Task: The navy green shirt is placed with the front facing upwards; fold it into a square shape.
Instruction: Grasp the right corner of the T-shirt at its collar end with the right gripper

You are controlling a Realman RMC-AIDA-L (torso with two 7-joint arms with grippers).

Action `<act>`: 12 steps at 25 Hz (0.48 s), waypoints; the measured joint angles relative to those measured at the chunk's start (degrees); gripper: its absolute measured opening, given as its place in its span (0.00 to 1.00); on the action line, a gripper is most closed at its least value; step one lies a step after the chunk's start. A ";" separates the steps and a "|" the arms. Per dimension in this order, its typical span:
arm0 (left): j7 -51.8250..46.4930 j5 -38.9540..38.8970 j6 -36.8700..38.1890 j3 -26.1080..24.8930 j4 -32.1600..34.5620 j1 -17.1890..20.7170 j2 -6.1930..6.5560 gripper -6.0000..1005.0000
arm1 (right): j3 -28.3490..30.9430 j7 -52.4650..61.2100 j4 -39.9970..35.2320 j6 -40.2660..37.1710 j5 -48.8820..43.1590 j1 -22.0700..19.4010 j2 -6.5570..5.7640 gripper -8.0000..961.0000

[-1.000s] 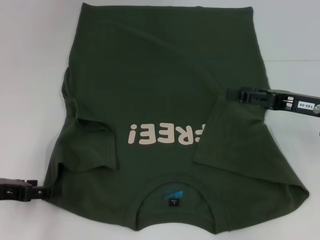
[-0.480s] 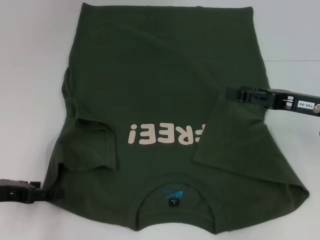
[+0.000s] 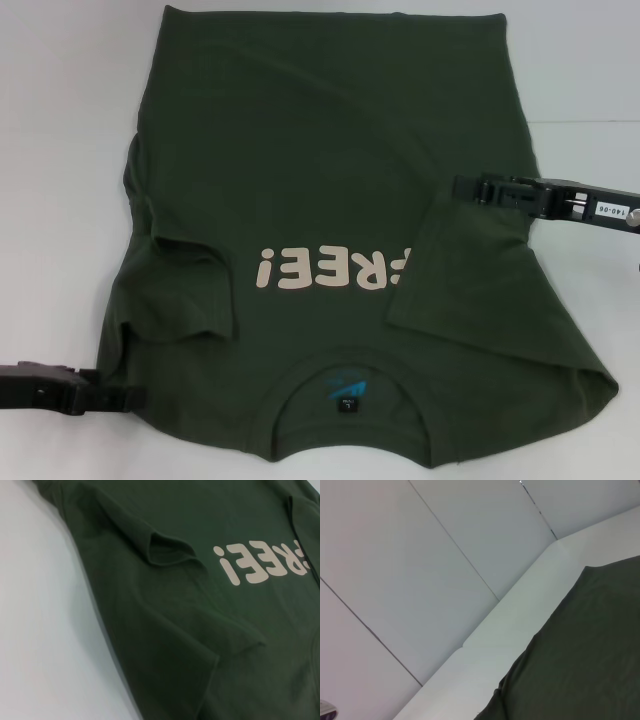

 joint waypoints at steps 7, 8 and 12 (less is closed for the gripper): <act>0.24 -0.29 0.78 0.49 -0.55 -0.79 0.00 0.87 | 0.31 -0.18 0.00 0.00 0.00 -0.11 0.00 0.95; 0.24 -0.33 0.81 0.66 -0.74 -0.95 -0.01 0.87 | 0.38 -0.24 0.02 0.00 0.00 -0.12 0.00 0.95; 0.25 -0.28 0.88 0.92 -1.87 -1.84 -0.07 0.86 | 0.50 -0.28 0.04 0.00 0.00 -0.14 -0.08 0.95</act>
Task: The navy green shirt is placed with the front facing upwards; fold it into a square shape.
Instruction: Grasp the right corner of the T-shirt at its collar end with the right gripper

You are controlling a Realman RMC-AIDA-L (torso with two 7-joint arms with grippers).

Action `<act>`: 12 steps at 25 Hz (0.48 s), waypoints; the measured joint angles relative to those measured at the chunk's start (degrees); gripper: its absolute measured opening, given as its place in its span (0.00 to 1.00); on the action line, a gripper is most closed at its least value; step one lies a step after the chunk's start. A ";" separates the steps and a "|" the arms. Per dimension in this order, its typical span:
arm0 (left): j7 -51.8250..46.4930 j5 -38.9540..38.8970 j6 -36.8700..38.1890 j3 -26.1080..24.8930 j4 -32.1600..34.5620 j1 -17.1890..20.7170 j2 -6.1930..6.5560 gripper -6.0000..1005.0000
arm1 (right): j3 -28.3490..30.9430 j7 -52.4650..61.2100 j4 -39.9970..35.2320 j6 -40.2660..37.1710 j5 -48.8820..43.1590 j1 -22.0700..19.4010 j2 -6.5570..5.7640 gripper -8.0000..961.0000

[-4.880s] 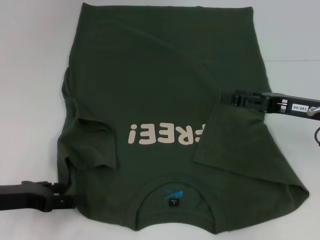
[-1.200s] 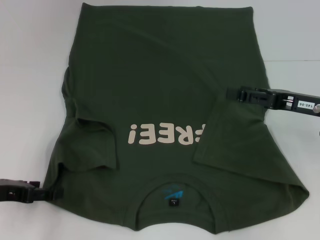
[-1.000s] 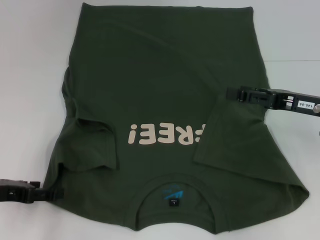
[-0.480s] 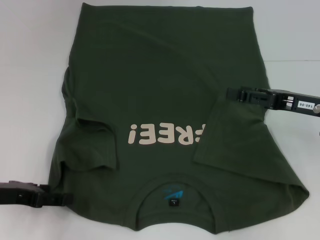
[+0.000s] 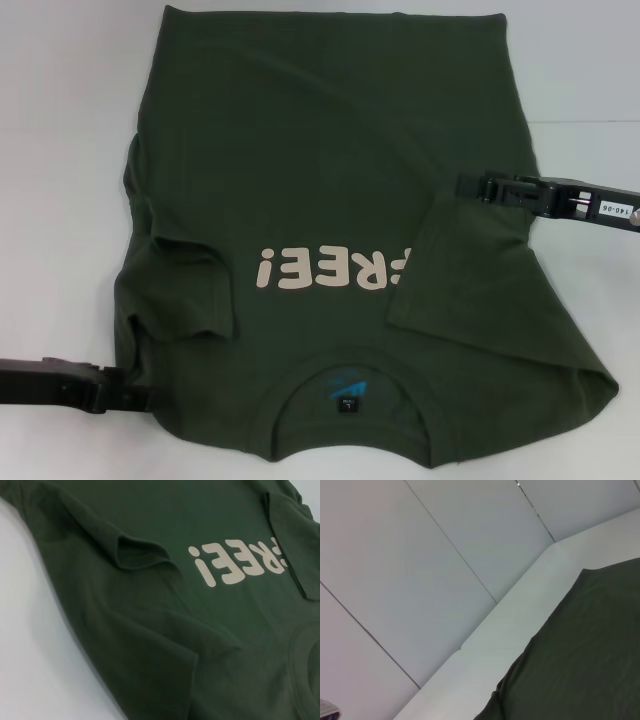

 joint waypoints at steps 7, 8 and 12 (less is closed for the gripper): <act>-0.16 -0.23 0.00 2.13 -0.35 -0.66 -0.02 0.86 | 0.07 0.00 0.01 0.03 0.00 0.00 -0.01 0.95; -0.18 -0.23 0.00 2.18 -0.35 -0.80 -0.02 0.86 | 0.07 0.00 0.01 0.05 0.00 0.00 -0.01 0.95; -0.28 -0.24 -0.08 2.22 -0.40 -1.19 -0.02 0.85 | 0.14 0.00 0.01 0.09 0.00 0.00 -0.01 0.95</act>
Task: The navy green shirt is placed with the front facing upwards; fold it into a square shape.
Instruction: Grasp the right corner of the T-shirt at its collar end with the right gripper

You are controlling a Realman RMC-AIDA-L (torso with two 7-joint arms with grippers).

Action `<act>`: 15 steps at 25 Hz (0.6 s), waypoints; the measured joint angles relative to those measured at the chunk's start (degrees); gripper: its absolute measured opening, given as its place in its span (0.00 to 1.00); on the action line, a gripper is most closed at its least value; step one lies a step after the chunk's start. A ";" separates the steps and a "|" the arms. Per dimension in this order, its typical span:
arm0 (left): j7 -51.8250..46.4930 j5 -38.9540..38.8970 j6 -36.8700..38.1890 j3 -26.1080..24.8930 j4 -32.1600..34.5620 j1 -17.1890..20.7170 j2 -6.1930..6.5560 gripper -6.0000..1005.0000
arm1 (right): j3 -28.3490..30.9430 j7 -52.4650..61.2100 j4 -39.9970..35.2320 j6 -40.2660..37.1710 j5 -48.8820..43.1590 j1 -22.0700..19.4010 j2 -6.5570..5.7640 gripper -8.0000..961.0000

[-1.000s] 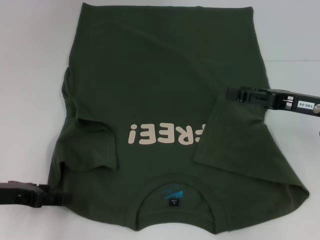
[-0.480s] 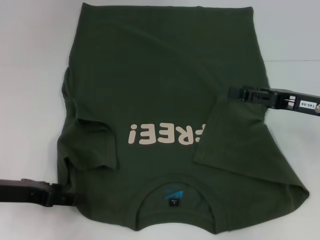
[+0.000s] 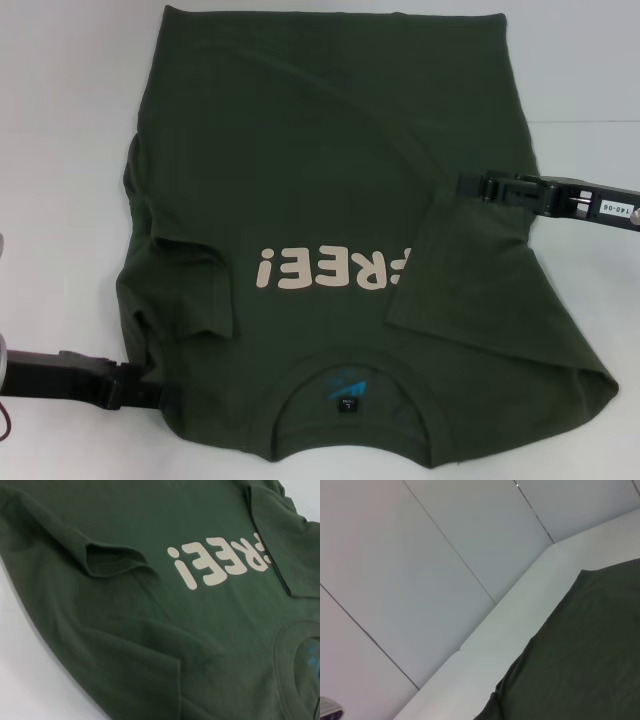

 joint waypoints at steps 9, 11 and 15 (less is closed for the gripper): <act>-0.17 0.27 -0.45 0.00 -0.44 -0.66 0.00 0.78 | -0.01 0.00 0.00 0.20 0.00 0.00 -0.08 0.95; -0.22 0.35 -0.53 -0.01 -0.46 -0.75 0.00 0.67 | -0.02 0.00 0.00 0.21 0.00 0.00 -0.10 0.95; -0.23 0.21 -0.55 -0.20 -0.34 -0.81 0.12 0.56 | 0.03 0.00 -0.04 0.12 0.00 0.00 -0.09 0.95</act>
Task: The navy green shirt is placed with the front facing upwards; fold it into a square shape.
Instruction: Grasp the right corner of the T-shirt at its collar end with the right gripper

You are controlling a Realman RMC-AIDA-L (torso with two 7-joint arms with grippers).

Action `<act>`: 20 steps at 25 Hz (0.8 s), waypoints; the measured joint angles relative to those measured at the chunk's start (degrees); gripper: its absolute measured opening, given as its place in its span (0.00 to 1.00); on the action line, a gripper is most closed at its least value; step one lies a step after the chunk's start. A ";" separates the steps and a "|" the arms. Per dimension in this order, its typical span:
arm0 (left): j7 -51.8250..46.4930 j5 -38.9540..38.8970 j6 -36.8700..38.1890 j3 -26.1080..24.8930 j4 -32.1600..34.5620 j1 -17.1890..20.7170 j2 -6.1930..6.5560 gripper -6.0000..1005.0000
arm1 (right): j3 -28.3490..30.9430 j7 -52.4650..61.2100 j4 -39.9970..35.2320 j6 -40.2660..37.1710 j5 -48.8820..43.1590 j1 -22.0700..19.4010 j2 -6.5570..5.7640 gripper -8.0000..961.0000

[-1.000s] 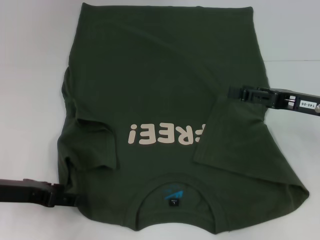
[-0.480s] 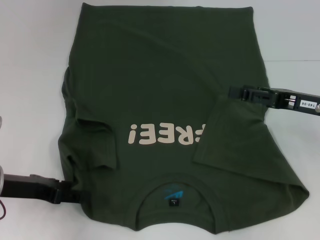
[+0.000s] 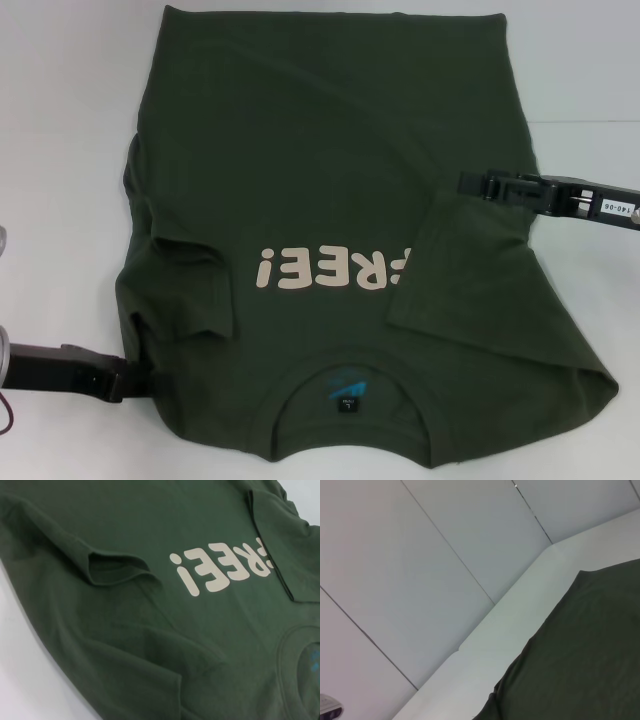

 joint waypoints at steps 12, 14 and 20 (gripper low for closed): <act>-0.03 0.16 0.09 0.66 0.17 -0.12 0.01 0.07 | 0.30 0.00 0.03 -0.11 0.00 -0.08 -0.05 0.95; -0.04 0.18 0.24 0.57 0.22 -0.12 0.02 0.06 | 0.30 0.00 0.04 -0.12 0.00 -0.09 -0.06 0.95; -0.48 -0.14 0.58 -0.34 0.32 0.06 0.12 0.05 | -0.16 0.75 0.13 -0.13 -1.46 -0.35 -0.77 0.95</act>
